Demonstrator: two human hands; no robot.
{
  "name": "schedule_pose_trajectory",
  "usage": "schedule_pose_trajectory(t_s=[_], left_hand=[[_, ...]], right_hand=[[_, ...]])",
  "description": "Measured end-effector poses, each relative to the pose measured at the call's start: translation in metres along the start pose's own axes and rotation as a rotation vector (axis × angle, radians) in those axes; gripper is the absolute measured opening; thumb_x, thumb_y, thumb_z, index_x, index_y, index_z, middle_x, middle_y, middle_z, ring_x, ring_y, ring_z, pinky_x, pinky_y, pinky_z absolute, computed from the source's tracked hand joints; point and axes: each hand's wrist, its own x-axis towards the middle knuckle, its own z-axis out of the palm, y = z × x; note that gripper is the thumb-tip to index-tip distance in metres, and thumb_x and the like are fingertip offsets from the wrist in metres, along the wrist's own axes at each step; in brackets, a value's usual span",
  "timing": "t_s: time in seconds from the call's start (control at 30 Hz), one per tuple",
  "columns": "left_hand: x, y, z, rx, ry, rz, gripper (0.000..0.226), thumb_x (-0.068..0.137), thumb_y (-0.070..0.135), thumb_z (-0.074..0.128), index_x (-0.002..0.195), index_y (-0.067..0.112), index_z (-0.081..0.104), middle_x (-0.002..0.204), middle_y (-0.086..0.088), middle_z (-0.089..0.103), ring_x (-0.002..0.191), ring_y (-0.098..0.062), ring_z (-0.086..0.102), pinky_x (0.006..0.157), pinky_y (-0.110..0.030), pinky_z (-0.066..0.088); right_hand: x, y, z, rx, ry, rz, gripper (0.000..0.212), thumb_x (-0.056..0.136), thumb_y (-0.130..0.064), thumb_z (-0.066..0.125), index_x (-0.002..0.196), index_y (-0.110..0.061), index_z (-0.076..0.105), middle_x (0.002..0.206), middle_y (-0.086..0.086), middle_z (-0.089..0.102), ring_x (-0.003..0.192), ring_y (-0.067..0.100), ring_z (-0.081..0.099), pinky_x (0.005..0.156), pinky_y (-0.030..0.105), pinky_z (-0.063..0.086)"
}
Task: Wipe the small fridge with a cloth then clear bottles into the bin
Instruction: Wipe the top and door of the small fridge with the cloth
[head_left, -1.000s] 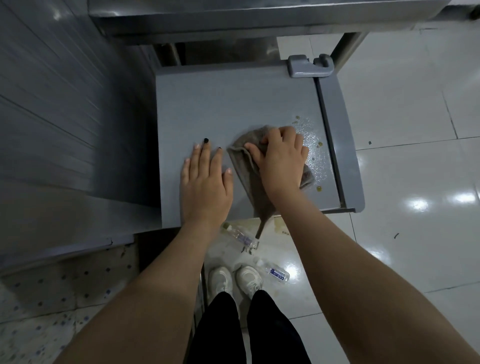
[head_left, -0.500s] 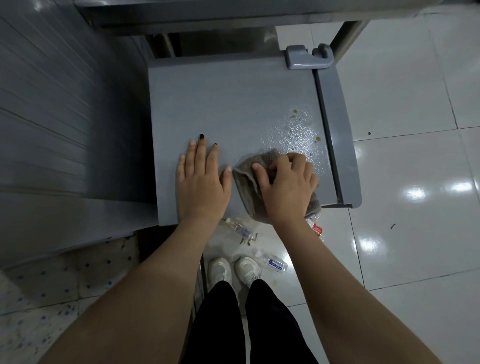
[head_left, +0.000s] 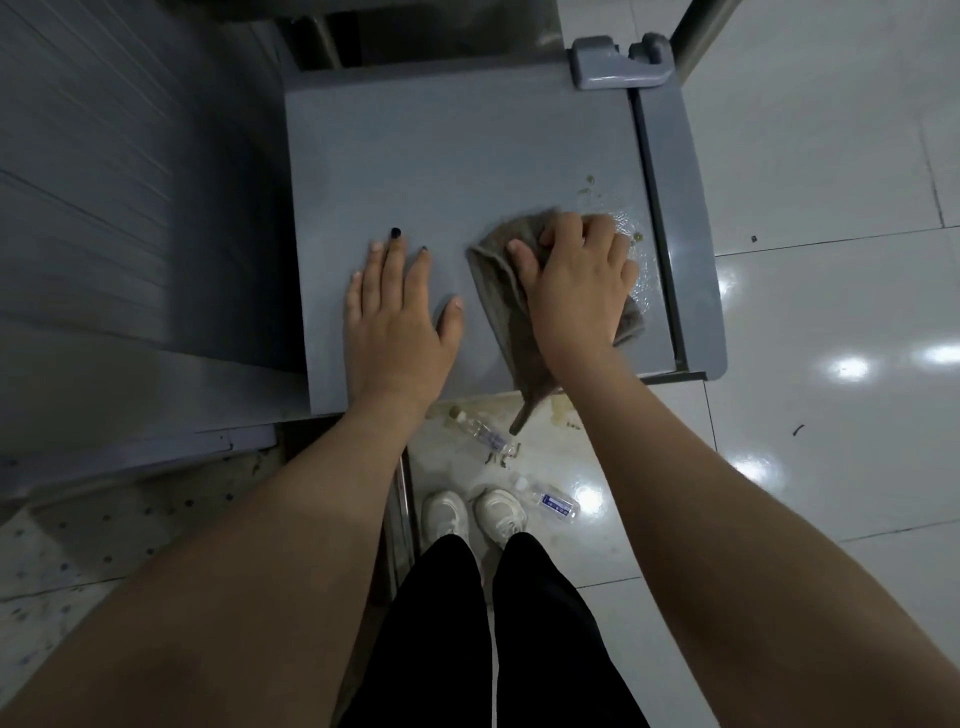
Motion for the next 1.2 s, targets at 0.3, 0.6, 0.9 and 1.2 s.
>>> schedule_pose_trajectory(t_s=[0.3, 0.6, 0.9, 1.2], left_hand=[[0.001, -0.002, 0.001, 0.006, 0.019, 0.013, 0.058, 0.093, 0.045, 0.029, 0.142, 0.014, 0.033, 0.154, -0.009, 0.023, 0.144, -0.024, 0.012, 0.116, -0.038, 0.005], [0.000, -0.002, 0.001, -0.009, 0.023, 0.018, 0.055, 0.094, 0.041, 0.036, 0.141, 0.013, 0.033, 0.154, -0.009, 0.023, 0.144, -0.024, 0.012, 0.116, -0.040, 0.006], [0.002, 0.008, -0.003, 0.063, -0.032, 0.004, 0.057, 0.095, 0.037, 0.033, 0.143, 0.006, 0.026, 0.155, -0.016, 0.017, 0.144, -0.029, 0.008, 0.117, -0.045, 0.006], [0.037, 0.068, -0.001, -0.043, -0.032, -0.080, 0.050, 0.091, 0.030, 0.039, 0.137, 0.010, 0.034, 0.155, -0.014, 0.015, 0.144, -0.029, 0.008, 0.116, -0.047, 0.005]], right_hand=[[-0.032, 0.010, 0.006, -0.025, 0.142, -0.004, 0.044, 0.084, -0.051, 0.046, 0.083, -0.009, 0.057, 0.093, 0.018, 0.057, 0.082, 0.035, 0.053, 0.071, 0.042, 0.039], [0.020, 0.002, 0.000, -0.078, 0.033, -0.023, 0.046, 0.093, -0.052, 0.039, 0.111, -0.011, 0.051, 0.120, 0.013, 0.047, 0.110, 0.030, 0.043, 0.091, 0.039, 0.029], [-0.018, 0.036, -0.004, -0.023, 0.152, -0.040, 0.042, 0.087, -0.047, 0.049, 0.092, -0.007, 0.059, 0.099, 0.018, 0.057, 0.089, 0.037, 0.053, 0.076, 0.045, 0.039], [-0.029, 0.075, -0.012, -0.032, 0.252, -0.019, 0.041, 0.083, -0.047, 0.049, 0.079, -0.007, 0.059, 0.089, 0.017, 0.058, 0.076, 0.036, 0.056, 0.067, 0.042, 0.043]])
